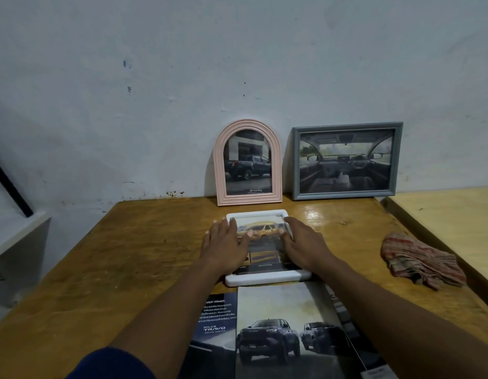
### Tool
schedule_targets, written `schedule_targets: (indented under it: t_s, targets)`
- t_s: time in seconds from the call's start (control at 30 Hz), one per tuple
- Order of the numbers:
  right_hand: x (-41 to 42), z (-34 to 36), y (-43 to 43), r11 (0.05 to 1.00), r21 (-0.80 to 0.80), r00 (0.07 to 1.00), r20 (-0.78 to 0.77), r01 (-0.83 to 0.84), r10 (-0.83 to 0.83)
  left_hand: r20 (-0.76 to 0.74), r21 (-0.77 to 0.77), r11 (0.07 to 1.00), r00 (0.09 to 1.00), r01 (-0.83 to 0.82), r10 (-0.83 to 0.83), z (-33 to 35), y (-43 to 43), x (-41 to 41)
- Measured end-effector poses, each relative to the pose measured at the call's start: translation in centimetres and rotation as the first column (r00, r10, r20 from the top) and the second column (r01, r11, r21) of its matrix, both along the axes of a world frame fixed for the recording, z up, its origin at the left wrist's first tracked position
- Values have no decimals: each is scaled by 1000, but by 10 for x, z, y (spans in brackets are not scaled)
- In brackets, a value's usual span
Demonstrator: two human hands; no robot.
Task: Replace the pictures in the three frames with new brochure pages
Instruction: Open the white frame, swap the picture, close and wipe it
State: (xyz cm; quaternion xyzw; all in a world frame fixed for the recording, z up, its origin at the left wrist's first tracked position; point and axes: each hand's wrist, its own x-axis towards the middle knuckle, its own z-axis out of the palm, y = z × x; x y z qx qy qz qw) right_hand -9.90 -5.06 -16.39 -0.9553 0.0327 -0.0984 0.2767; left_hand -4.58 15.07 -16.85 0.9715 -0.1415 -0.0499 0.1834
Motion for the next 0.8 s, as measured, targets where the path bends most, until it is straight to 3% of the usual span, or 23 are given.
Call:
schedule_targets:
  t_s: [0.1,0.43,0.63,0.8]
  targets:
    - [-6,11,-6,1000,24,1000,-13,-3,3,33,37,999,999,31,-32,4,-6,-6]
    - [-80,41,-110,913,-274,932,-115,303,-344,111,121,947,944,299,-312,15,-100,-58]
    - [-115,10,-155,900,-311,868,-298,305,-397,16,209,900,919,383,-394,7,-137,-82]
    - [-113,18,-142,868,-397,912,-151,297,-381,15,208,904,922,375,-386,11,-136,-81]
